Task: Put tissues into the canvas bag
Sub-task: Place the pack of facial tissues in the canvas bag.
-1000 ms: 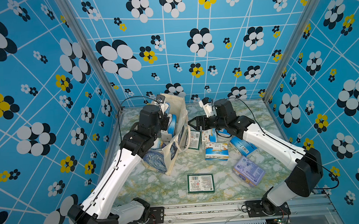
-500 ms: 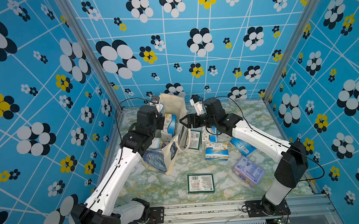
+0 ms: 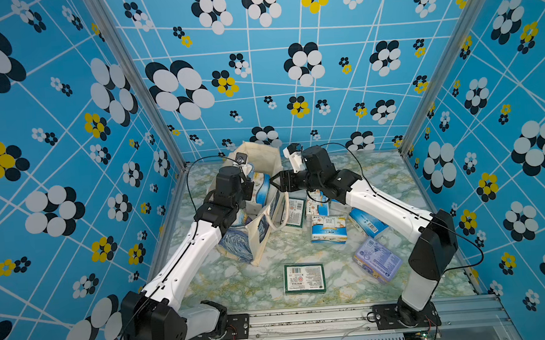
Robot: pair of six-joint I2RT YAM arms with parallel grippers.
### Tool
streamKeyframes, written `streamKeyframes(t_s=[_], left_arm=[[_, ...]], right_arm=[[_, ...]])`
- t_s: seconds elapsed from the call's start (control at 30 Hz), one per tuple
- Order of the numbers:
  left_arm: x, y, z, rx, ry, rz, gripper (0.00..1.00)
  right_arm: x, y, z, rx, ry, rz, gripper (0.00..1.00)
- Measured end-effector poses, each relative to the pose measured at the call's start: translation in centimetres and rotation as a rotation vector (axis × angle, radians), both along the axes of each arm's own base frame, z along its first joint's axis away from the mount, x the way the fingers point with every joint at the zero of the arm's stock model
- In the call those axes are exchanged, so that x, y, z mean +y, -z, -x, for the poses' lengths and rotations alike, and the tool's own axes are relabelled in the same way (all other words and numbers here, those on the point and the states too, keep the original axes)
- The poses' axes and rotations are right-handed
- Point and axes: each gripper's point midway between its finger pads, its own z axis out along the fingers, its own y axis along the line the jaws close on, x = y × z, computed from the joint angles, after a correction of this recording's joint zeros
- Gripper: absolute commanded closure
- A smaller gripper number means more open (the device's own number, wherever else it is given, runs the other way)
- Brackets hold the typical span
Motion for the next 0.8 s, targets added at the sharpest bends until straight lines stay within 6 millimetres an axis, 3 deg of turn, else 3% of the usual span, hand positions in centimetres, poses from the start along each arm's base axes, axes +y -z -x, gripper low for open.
streamKeyframes(t_s=[0.07,0.13,0.27,0.33,0.47,0.63,0.7,0.8], left_arm=[[0.3,0.8,-0.4,0.02,-0.015,-0.009,0.7],[0.5,1.8,-0.5,0.058,-0.023,-0.014,0.58],[0.6,2.2,-0.2,0.115,-0.038,0.018,0.17],[0.7,1.0,0.1,0.103,-0.048,0.047,0.07],[1.1,-4.2,1.6,0.024,-0.046,0.113,0.1],[2.9,-11.5,4.9,-0.133,-0.075,0.176,0.33],[4.1,-12.8,6.1,-0.159,-0.113,0.178,0.38],[5.7,-12.3,7.0,-0.133,-0.178,0.165,0.45]], right_arm=[[-0.1,0.3,0.0,0.002,0.003,0.015,0.34],[-0.2,0.5,0.0,0.001,0.003,0.025,0.34],[-0.4,0.7,-0.1,-0.002,0.005,0.045,0.35],[-0.4,0.7,-0.2,-0.006,0.006,0.053,0.35],[-0.4,0.8,-0.3,-0.005,0.005,0.062,0.35],[-0.4,1.0,-0.2,-0.004,0.001,0.073,0.35],[-0.5,1.1,-0.2,-0.012,-0.005,0.08,0.34],[-0.6,1.3,-0.1,-0.027,-0.017,0.104,0.33]])
